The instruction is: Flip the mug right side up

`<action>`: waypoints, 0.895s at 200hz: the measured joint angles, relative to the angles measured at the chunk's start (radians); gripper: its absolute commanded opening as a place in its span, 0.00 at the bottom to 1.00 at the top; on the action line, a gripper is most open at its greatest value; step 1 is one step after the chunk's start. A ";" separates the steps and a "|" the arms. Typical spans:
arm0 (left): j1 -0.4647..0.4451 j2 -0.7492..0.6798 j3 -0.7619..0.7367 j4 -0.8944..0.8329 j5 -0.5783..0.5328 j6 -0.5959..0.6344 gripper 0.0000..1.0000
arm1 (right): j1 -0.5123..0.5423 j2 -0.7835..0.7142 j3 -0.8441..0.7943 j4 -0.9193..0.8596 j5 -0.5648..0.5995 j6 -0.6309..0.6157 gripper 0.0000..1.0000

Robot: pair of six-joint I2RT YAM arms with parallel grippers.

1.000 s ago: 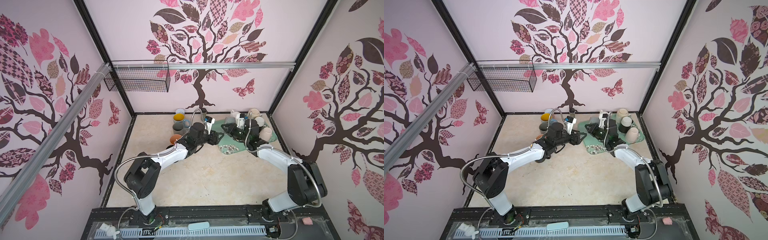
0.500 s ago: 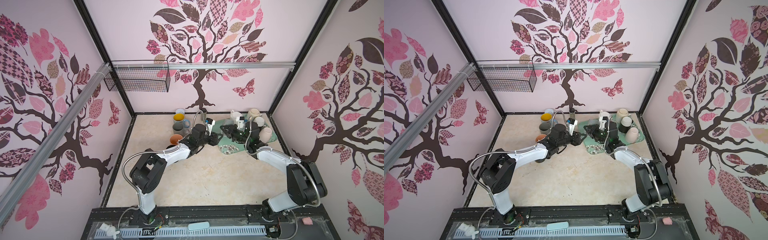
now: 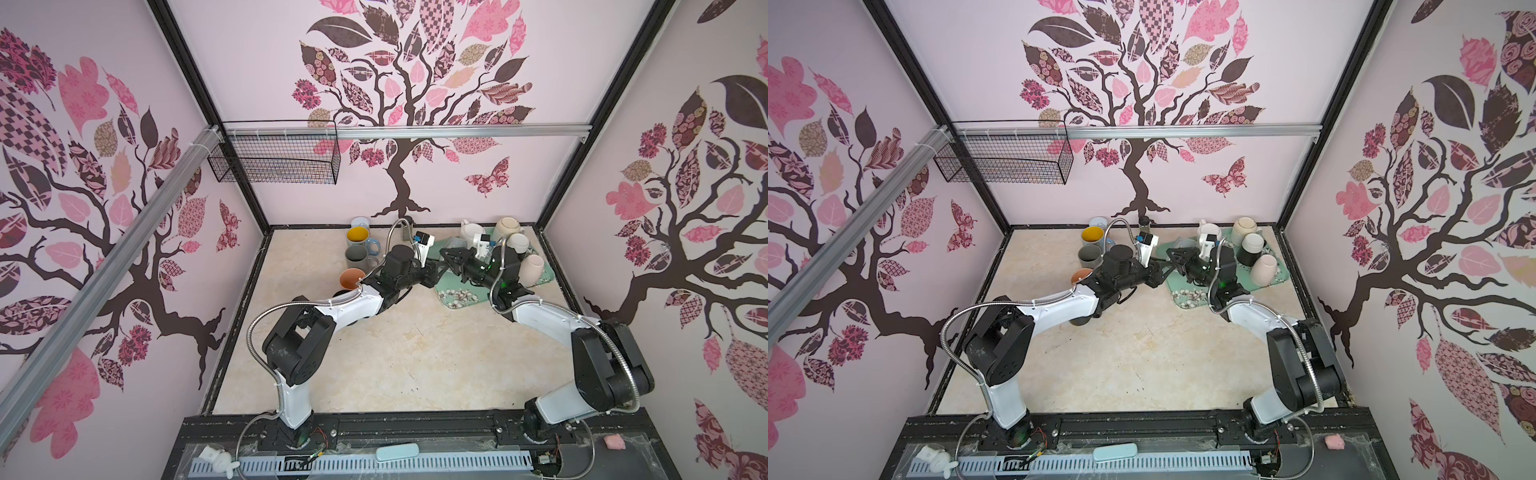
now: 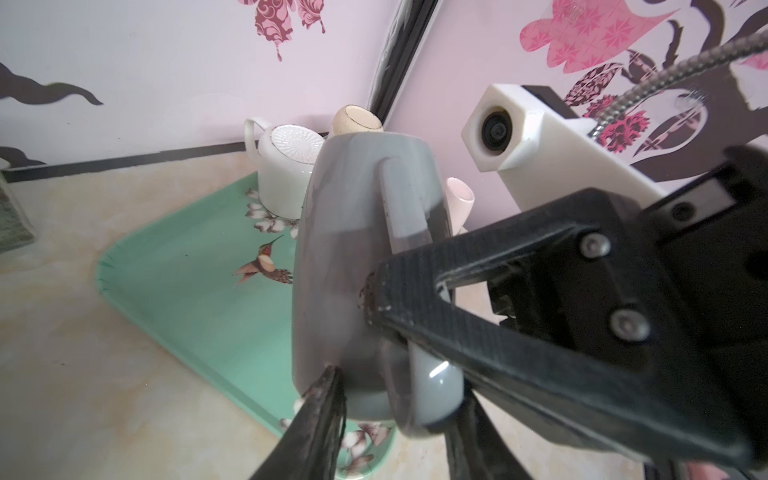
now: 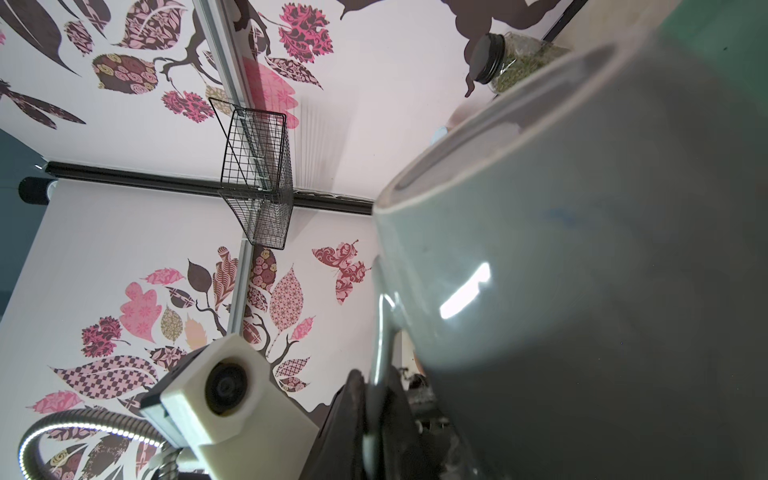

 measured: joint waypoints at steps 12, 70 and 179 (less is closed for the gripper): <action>0.000 0.000 0.000 0.012 0.010 0.002 0.17 | -0.001 0.000 0.000 0.004 0.002 0.011 0.00; 0.005 0.000 -0.004 0.045 0.014 0.061 0.00 | -0.002 0.000 0.000 0.020 0.009 0.032 0.08; 0.110 0.072 0.013 -0.107 0.109 0.172 0.00 | -0.124 0.000 0.108 -0.280 -0.217 -0.289 0.51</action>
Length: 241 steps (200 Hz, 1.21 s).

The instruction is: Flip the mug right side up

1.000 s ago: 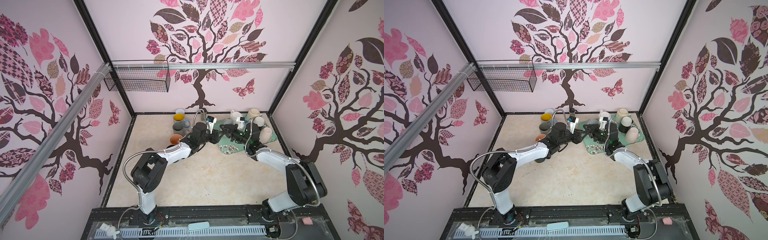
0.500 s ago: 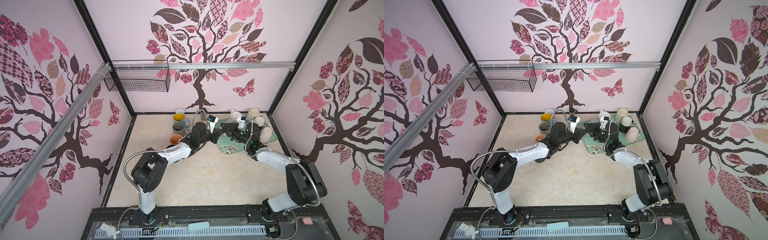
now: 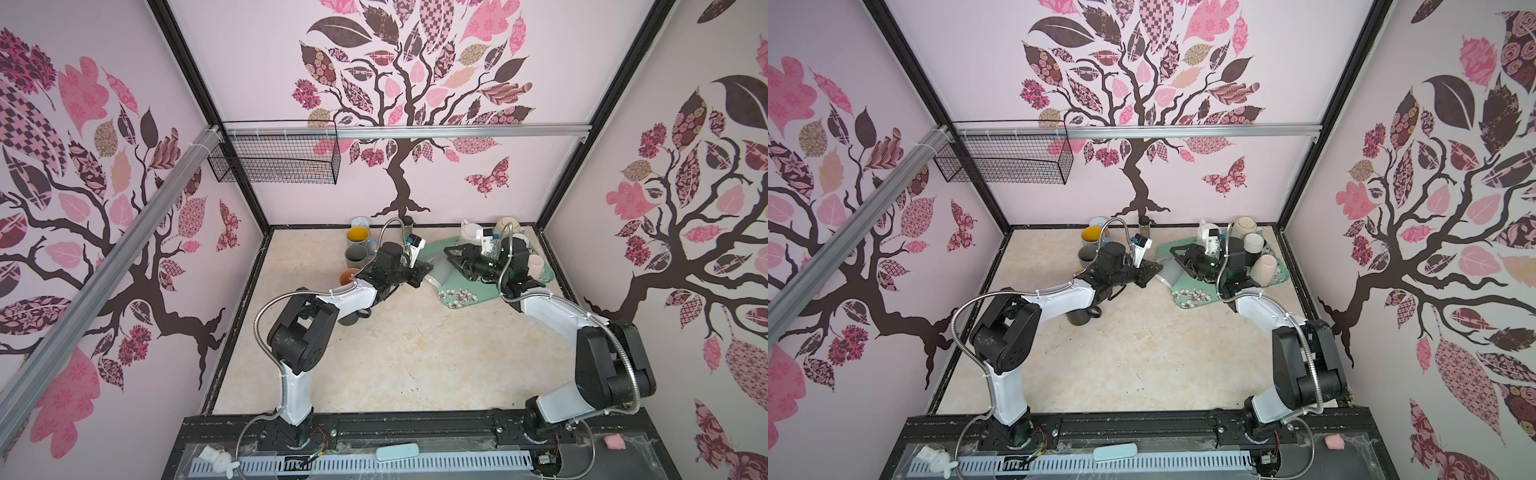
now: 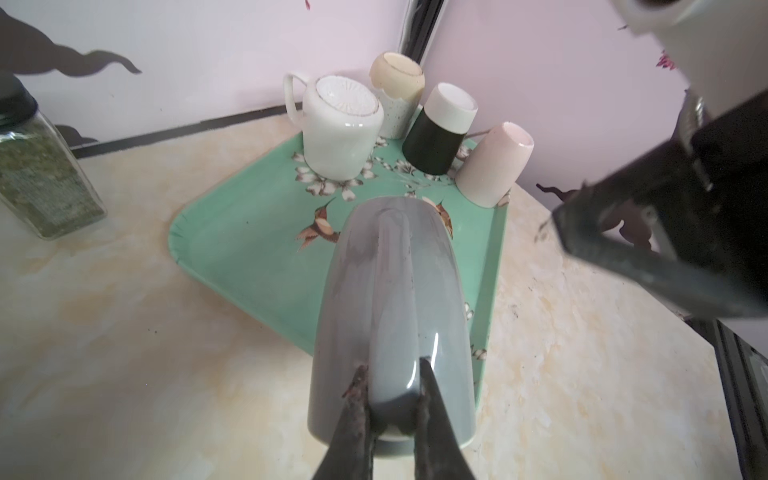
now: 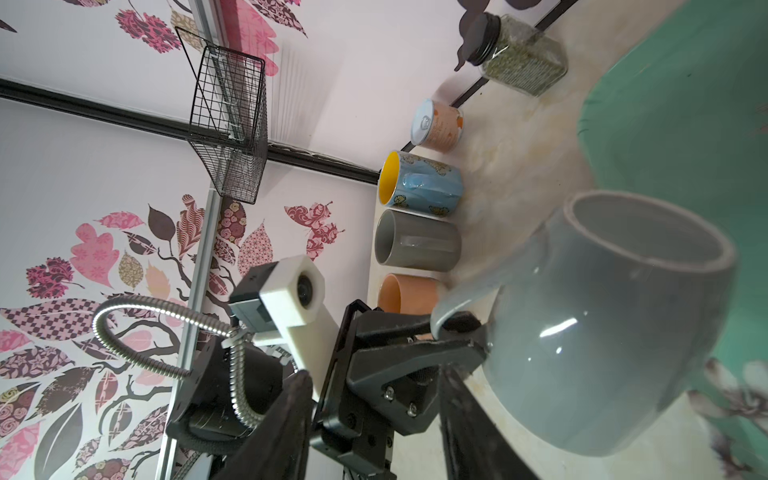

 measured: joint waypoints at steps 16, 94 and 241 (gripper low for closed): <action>0.022 0.000 0.004 -0.043 0.045 0.034 0.00 | -0.023 -0.003 0.070 -0.142 -0.005 -0.168 0.50; 0.061 -0.111 0.137 -0.461 0.254 0.393 0.00 | 0.053 -0.097 0.229 -0.559 0.119 -1.043 0.48; 0.084 -0.249 0.242 -1.087 0.358 0.941 0.00 | 0.246 -0.159 0.126 -0.662 -0.061 -1.499 0.46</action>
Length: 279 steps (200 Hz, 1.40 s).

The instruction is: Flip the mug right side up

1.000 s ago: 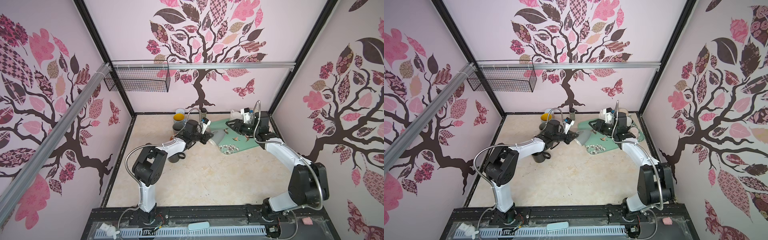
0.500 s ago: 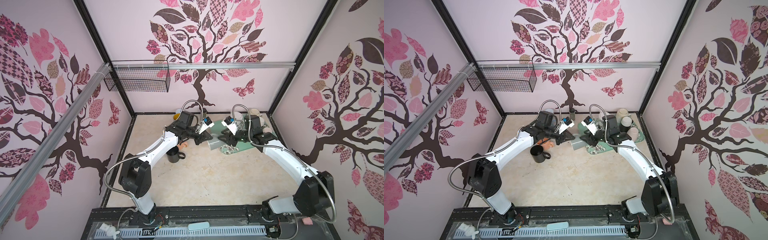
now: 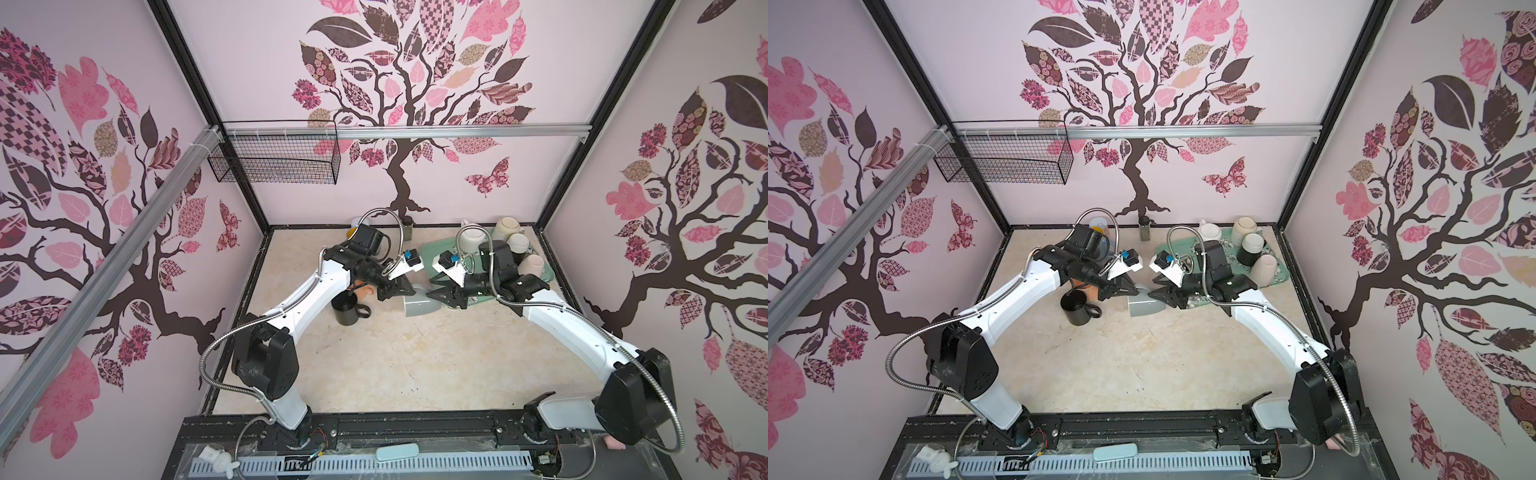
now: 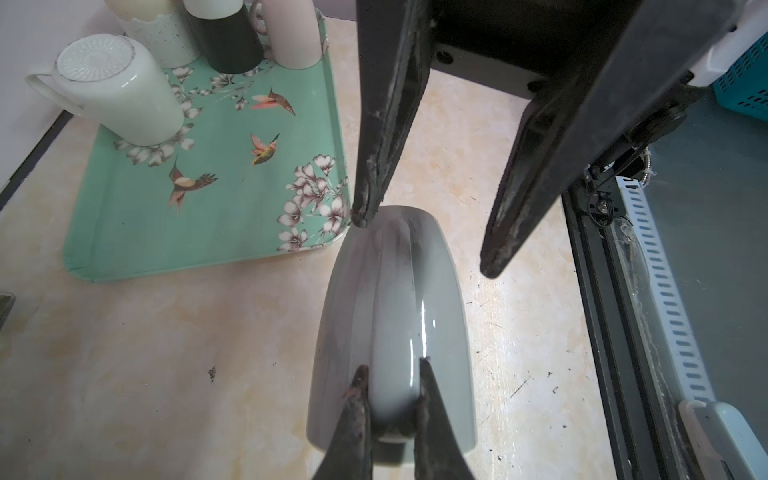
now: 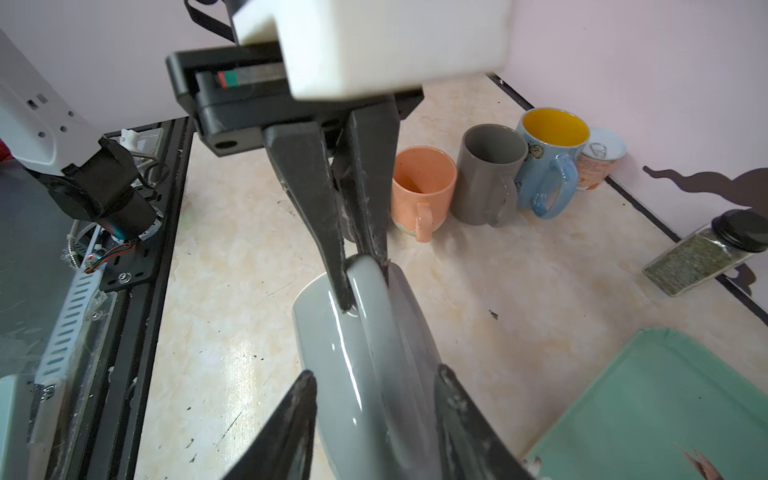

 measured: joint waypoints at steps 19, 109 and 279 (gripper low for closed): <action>0.000 0.000 0.005 -0.022 0.013 0.011 0.00 | 0.017 0.023 0.010 0.000 -0.013 0.000 0.46; 0.010 -0.001 0.020 -0.076 0.050 0.027 0.00 | 0.052 0.094 0.033 0.027 -0.064 0.003 0.29; 0.044 0.003 0.018 -0.080 0.018 -0.005 0.00 | 0.063 0.180 -0.013 0.290 -0.124 0.077 0.00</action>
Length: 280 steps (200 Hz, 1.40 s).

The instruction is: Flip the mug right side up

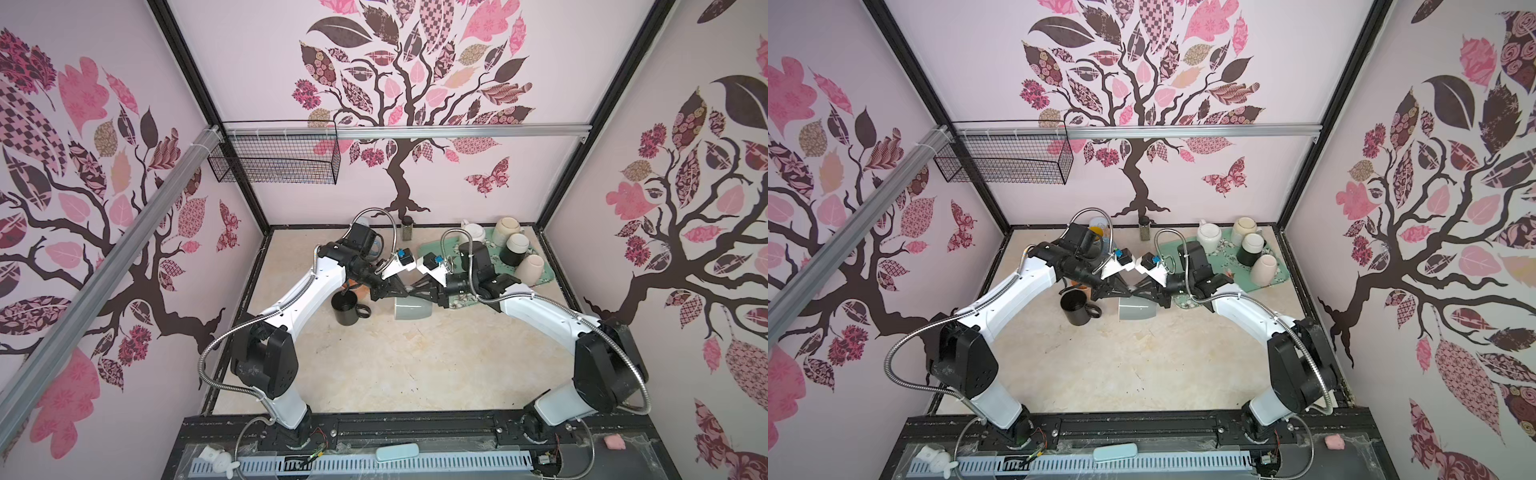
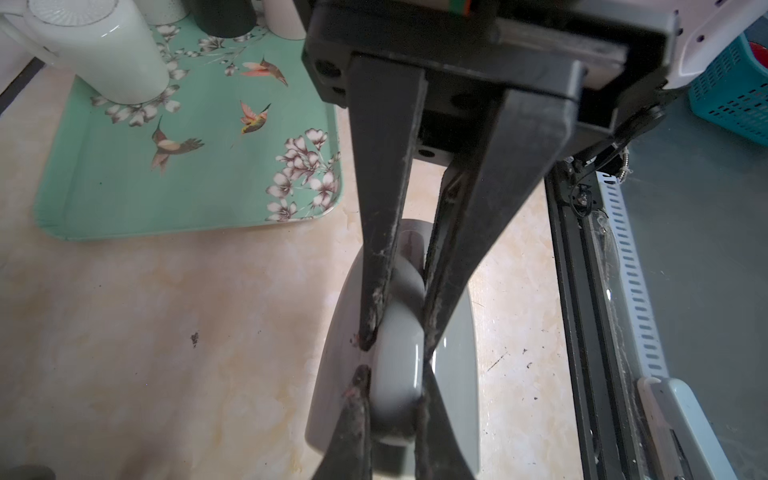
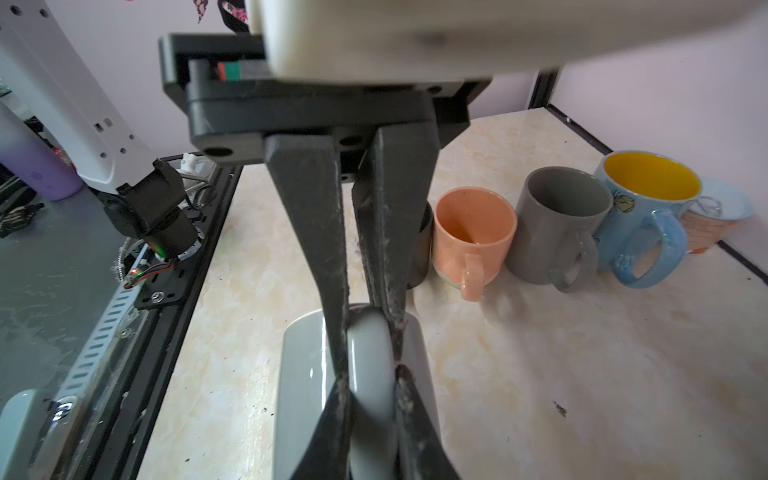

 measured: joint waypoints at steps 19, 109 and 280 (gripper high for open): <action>0.010 0.000 -0.010 0.042 -0.001 -0.042 0.02 | 0.000 -0.002 -0.027 0.083 0.035 0.007 0.00; 0.164 -0.018 -0.119 0.618 0.188 -0.617 0.51 | 0.018 0.056 -0.140 0.462 0.249 0.209 0.00; 0.154 -0.022 0.034 0.335 -0.147 -1.554 0.43 | 0.054 0.274 -0.187 1.096 0.537 0.134 0.00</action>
